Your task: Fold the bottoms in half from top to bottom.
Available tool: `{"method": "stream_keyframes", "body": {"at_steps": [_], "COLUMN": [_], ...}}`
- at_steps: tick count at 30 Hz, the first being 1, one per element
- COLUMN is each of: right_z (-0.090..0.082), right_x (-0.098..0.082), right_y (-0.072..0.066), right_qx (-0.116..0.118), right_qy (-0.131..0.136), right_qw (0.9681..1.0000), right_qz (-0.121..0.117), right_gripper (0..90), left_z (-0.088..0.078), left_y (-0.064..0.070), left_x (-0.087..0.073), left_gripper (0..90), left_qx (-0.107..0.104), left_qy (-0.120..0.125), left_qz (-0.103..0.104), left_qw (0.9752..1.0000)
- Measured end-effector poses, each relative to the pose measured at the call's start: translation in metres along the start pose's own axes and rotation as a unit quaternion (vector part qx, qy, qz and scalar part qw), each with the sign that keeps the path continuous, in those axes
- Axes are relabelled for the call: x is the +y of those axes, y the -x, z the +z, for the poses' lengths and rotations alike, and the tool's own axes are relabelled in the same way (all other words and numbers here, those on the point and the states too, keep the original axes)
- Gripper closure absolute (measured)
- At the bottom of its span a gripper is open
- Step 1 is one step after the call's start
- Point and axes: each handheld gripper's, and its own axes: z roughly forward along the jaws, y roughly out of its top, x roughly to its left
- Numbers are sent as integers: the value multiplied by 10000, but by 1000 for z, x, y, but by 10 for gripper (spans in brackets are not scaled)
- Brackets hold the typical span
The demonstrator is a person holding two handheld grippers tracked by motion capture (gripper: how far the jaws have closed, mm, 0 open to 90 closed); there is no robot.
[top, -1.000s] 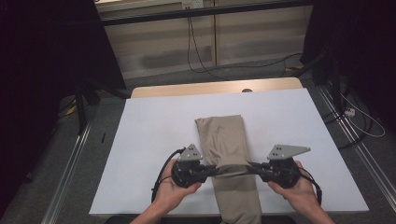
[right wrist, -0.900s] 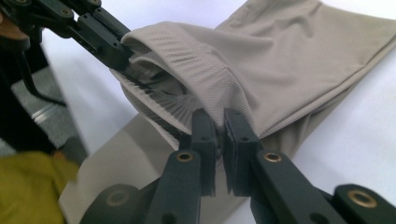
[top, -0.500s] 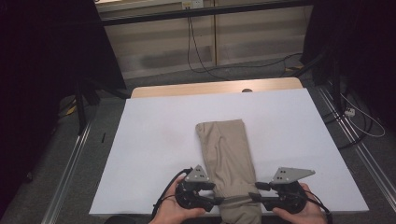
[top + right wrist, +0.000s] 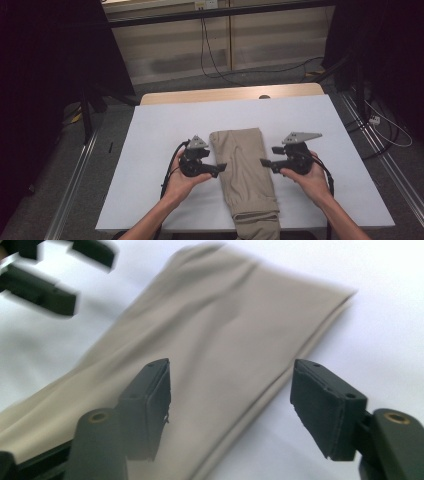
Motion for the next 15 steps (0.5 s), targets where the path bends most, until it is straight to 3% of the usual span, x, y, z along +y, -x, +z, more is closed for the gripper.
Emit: {"method": "stream_keyframes", "body": {"at_steps": [1,2,4,5,13,15], "right_z": [6,12,25,32,78,87], "right_x": [5,9,17,21,49,54], "right_y": [7,14,26,31,60,68], "right_qx": [-113,-161,-177,-234,-498,-580], "right_qy": [61,65,98,49,-113,-173], "right_qw": [9999,9998,9997,9997,9987,9981], "right_qz": [5,62,124,105,70,66], "right_gripper": [340,332,365,366,460,488], "left_z": [5,10,19,25,55,59], "left_y": [-6,-12,-27,-32,-66,-75], "left_x": [4,7,15,18,35,36], "left_gripper": [163,161,161,161,242,293], "left_qx": [126,186,136,174,468,430], "left_qy": [11,-19,-141,-38,45,-25], "left_qz": [3,-127,-278,-427,-686,-743], "left_qw": [9999,9997,9994,9989,9965,9963]}}
